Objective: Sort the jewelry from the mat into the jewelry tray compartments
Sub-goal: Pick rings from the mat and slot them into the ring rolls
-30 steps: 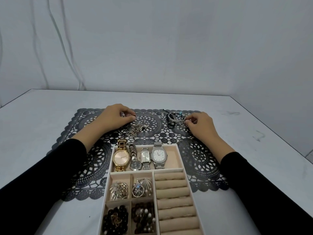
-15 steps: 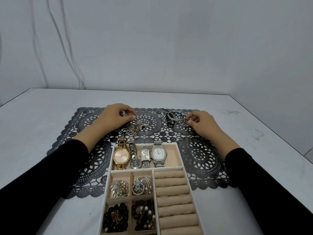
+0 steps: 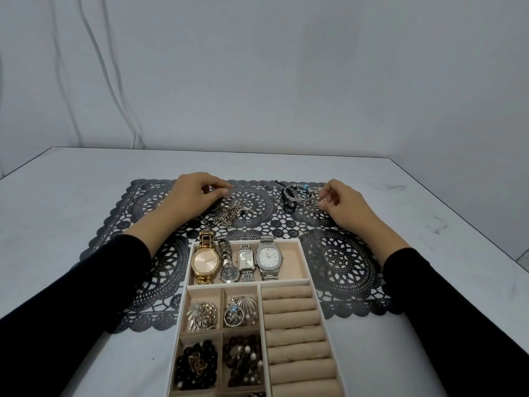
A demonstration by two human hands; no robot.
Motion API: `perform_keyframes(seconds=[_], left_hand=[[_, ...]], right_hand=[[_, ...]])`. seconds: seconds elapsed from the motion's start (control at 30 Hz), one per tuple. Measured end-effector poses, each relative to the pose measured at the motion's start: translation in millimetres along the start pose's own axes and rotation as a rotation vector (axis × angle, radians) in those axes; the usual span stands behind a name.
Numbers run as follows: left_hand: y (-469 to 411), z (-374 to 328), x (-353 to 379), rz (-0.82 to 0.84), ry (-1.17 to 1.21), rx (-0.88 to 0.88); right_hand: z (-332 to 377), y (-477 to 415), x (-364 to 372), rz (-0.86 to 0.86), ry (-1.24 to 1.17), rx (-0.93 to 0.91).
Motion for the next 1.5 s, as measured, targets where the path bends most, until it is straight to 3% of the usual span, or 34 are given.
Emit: perform_keyframes(seconds=[0.33,0.53,0.97,1.27,1.5], left_hand=[[19.3,-3.6,-20.1,-0.147,0.221,-0.026],[46.7,-11.9,-36.2,-0.233,0.408,-0.051],[123.7,-60.1,-66.6,-0.297,0.557,0.023],[161.1,-97.8,-35.4,-0.136,0.62,0.082],[174.3,-120.1,-24.1,-0.106,0.628,0.136]], right_hand=[[2.3,22.6,-14.6,-0.152,-0.24,-0.042],[7.9,48.0,-18.6,-0.195,-0.526,-0.02],[63.8,134.5,-22.8,-0.181,-0.807,-0.152],[83.1,192.6,-8.8,0.022,-0.778,-0.252],[89.2,215.1,5.9,0.239,-0.721,-0.309]])
Point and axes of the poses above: each hand's wrist, its own y-axis away from the middle knuckle, its own x-axis out of the palm, z = x × y, the point moved 10 cm from there along -y, towards the middle knuckle, and after that the axes turned 7 degrees about z, right-handed, at the moved point
